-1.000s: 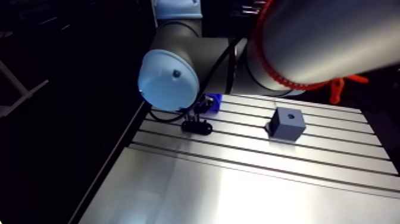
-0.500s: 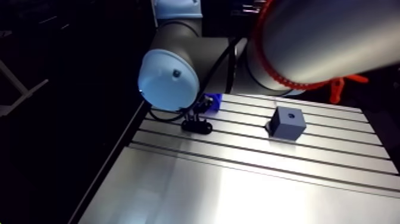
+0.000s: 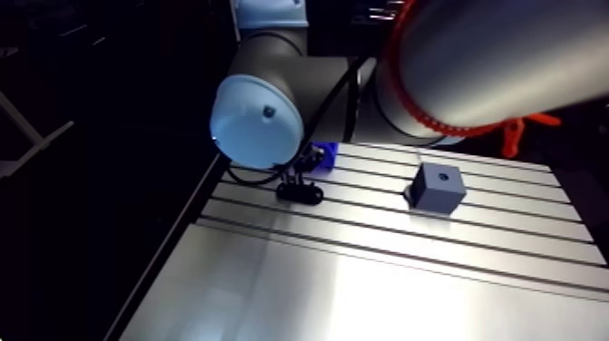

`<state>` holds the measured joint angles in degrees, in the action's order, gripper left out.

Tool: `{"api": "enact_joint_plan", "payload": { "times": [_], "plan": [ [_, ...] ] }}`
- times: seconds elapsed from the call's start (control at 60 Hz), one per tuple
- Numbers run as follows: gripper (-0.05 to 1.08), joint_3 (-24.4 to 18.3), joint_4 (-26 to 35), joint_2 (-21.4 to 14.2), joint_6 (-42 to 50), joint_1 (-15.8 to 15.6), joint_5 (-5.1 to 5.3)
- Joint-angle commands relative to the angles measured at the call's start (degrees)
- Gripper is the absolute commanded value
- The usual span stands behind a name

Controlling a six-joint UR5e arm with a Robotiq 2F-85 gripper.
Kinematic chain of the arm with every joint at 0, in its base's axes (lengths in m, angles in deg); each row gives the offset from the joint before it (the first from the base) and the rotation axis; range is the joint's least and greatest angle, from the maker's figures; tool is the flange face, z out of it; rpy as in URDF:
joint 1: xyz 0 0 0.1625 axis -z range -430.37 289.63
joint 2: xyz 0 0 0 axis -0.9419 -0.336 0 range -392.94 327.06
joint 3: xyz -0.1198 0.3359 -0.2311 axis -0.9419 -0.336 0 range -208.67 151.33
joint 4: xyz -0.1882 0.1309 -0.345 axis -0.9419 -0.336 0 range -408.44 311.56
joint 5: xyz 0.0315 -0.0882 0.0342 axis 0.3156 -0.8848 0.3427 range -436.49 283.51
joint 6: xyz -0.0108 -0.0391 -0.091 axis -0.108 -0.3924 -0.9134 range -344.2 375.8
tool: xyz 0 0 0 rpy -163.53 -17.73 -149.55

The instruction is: Pick up the M10 bolt and insert it into the hex recess until seated.

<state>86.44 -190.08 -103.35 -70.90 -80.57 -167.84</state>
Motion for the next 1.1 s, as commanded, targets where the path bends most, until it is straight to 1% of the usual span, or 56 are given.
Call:
{"api": "enact_joint_plan", "payload": {
  "times": [0.017, 0.3, 0.483, 0.583, 0.6, 0.683, 0.717, 0.767, 0.817, 0.833, 0.85, 0.867, 0.883, 0.9, 0.917, 0.933, 0.95, 0.967, 1.017, 1.05, 1.1],
  "plan": [
    [0.74, -0.01, 0.07, -0.19, 0.0, 0.0, 0.0],
    [0.75, -0.18, 0.08, -0.8, -0.01, 0.09, 0.16],
    [0.76, -0.96, 0.33, -1.99, -0.08, 0.43, 0.18],
    [0.78, -1.4, 0.68, -2.71, -0.17, 0.69, 0.17],
    [0.8, -1.57, 0.85, -2.82, -0.25, 0.85, 0.17],
    [0.84, -1.84, 1.51, -3.47, -1.22, 0.97, 0.25],
    [0.87, -2.65, 3.01, -4.51, -2.38, 1.13, 0.42],
    [0.88, -3.1, 4.18, -5.03, -2.68, 1.29, 0.58],
    [0.92, -4.22, 6.95, -6.09, -3.45, 1.72, 1.09],
    [0.92, -4.22, 6.95, -6.09, -3.45, 1.72, 1.09],
    [0.94, -4.83, 8.36, -6.54, -3.89, 2.05, 1.35],
    [0.94, -4.83, 8.36, -6.54, -3.89, 2.05, 1.35],
    [0.96, -5.52, 9.92, -7.06, -4.55, 2.48, 1.47],
    [0.96, -5.52, 9.92, -7.06, -4.55, 2.48, 1.47],
    [0.97, -6.3, 11.5, -7.58, -5.4, 2.84, 1.48],
    [0.97, -6.3, 11.5, -7.58, -5.4, 2.84, 1.48],
    [0.97, -6.86, 13.3, -8.04, -6.34, 3.19, 1.56],
    [0.97, -6.86, 13.3, -8.04, -6.34, 3.19, 1.56],
    [0.98, -8.71, 18.12, -9.12, -9.01, 4.33, 1.91],
    [0.98, -8.71, 18.12, -9.12, -9.01, 4.33, 1.91],
    [0.99, -9.53, 20.62, -9.73, -11.06, 5.61, 1.92]
  ]
}}
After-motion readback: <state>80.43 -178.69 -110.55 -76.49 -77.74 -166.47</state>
